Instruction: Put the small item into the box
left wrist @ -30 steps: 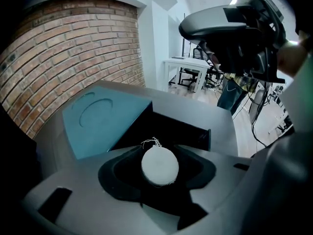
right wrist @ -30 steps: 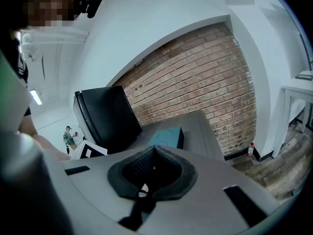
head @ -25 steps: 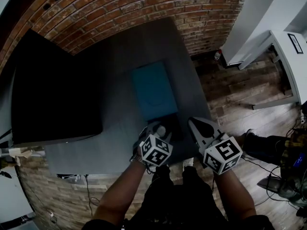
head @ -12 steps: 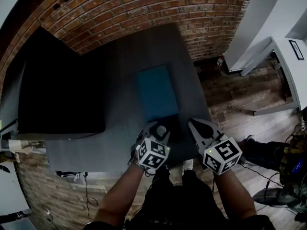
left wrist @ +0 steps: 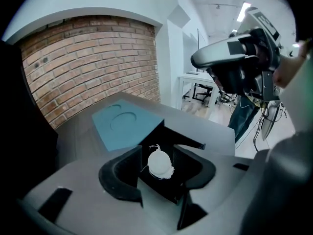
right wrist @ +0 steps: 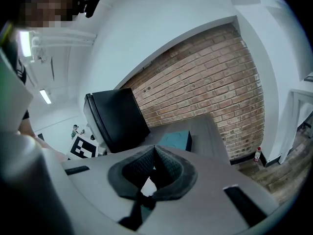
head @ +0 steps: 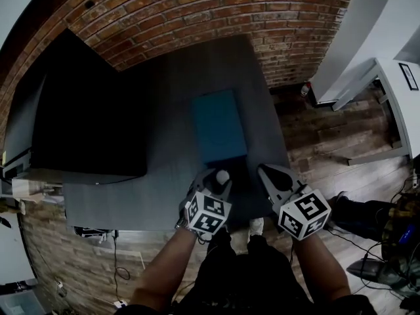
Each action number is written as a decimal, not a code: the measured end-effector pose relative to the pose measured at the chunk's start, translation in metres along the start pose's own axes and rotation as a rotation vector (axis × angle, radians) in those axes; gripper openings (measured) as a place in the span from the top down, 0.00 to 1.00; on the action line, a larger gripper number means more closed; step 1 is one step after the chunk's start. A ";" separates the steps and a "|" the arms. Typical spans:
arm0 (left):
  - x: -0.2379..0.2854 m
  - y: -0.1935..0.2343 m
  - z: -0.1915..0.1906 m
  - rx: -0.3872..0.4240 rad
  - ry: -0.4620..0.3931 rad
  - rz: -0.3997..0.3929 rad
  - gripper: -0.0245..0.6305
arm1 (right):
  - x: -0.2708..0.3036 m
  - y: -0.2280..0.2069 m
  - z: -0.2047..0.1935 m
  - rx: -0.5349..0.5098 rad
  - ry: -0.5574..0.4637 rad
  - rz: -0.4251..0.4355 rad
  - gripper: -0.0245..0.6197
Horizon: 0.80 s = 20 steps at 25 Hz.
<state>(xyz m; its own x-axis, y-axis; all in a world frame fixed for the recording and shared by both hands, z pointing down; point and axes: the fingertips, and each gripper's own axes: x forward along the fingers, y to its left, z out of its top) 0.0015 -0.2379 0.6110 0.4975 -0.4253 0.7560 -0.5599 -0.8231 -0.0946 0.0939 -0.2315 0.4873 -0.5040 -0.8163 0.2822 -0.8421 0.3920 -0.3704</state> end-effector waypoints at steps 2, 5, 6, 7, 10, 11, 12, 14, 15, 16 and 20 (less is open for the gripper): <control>-0.007 0.003 0.007 -0.017 -0.036 0.026 0.65 | 0.000 0.002 0.001 -0.006 -0.002 0.014 0.93; -0.023 0.011 0.017 -0.057 -0.099 0.081 0.72 | -0.001 0.009 0.004 -0.019 -0.009 0.038 0.93; -0.030 0.015 0.020 -0.073 -0.121 0.105 0.76 | -0.002 0.012 0.006 -0.025 -0.012 0.046 0.93; -0.037 0.018 0.022 -0.091 -0.142 0.131 0.81 | -0.003 0.014 0.007 -0.030 -0.015 0.055 0.93; -0.059 0.021 0.030 -0.136 -0.205 0.198 0.89 | -0.011 0.021 0.009 -0.054 -0.016 0.076 0.93; -0.067 0.022 0.034 -0.148 -0.230 0.216 0.90 | -0.014 0.023 0.010 -0.065 -0.016 0.082 0.93; -0.076 0.022 0.039 -0.160 -0.260 0.233 0.90 | -0.017 0.024 0.012 -0.077 -0.018 0.088 0.93; -0.093 0.022 0.048 -0.190 -0.324 0.264 0.91 | -0.022 0.028 0.016 -0.100 -0.024 0.102 0.93; -0.102 0.021 0.052 -0.206 -0.352 0.277 0.91 | -0.026 0.030 0.018 -0.109 -0.027 0.109 0.93; -0.111 0.019 0.055 -0.220 -0.376 0.289 0.91 | -0.029 0.032 0.019 -0.117 -0.029 0.117 0.93; -0.140 0.009 0.062 -0.260 -0.446 0.323 0.91 | -0.042 0.042 0.025 -0.145 -0.039 0.150 0.93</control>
<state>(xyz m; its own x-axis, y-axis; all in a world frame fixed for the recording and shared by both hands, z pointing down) -0.0325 -0.2089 0.4641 0.4739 -0.8007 0.3665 -0.8441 -0.5316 -0.0701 0.0845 -0.1916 0.4376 -0.6206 -0.7588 0.1979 -0.7782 0.5650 -0.2741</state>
